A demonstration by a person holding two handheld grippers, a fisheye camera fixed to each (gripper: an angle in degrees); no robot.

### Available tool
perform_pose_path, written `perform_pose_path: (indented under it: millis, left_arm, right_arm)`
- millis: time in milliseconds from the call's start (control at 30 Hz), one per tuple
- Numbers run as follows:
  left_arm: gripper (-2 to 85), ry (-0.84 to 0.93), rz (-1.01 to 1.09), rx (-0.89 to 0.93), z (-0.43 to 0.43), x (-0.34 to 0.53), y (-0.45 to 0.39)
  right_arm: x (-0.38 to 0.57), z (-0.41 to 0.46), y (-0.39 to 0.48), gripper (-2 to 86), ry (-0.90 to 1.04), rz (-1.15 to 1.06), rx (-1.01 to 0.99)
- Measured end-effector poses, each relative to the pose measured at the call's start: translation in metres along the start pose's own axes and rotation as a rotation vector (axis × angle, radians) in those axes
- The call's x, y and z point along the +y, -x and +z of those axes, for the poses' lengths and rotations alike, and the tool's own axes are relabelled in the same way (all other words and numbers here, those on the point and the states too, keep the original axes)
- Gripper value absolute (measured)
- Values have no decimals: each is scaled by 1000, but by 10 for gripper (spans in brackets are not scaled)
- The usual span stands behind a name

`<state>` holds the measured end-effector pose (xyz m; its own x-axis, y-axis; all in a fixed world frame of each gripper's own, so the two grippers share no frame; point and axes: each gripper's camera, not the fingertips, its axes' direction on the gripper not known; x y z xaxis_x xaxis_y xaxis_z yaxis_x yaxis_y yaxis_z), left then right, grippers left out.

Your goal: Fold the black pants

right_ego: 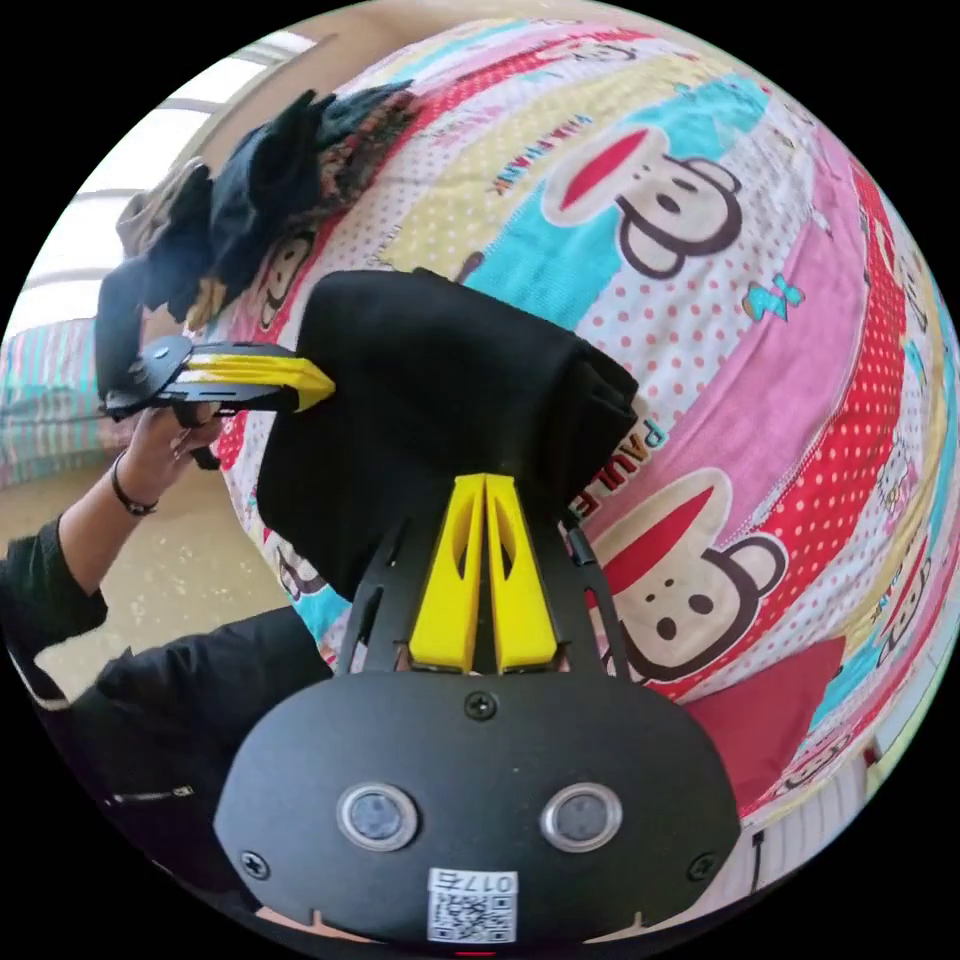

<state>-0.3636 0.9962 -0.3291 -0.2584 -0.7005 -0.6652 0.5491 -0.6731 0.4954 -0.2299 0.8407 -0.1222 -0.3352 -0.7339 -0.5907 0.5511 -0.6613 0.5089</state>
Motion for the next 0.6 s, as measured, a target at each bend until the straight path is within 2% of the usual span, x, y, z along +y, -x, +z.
perform_pose_path:
  millis: [100, 200, 267, 400, 533, 600]
  left_arm:
    - [76, -65, -2, 159, -24, 37, -4]
    - [119, -75, -34, 205, -31, 85, -13]
    - [130, -33, -47, 203, -25, 110, -23]
    - [136, 56, -146, 72, 5, 144, -41]
    - [103, 20, -286, 122, 37, 133, -37]
    - [81, 54, -339, 80, 47, 119, -35]
  right_arm:
    - [43, -29, 10, 48, -125, -26, -85]
    - [99, -34, 0, 122, -218, 28, -182]
    - [140, -22, -10, 141, -253, 84, -249]
    - [171, 10, -19, 141, -209, 200, -274]
    - [167, 41, -23, 120, -223, 326, -289]
    - [158, 50, -24, 104, -220, 381, -274]
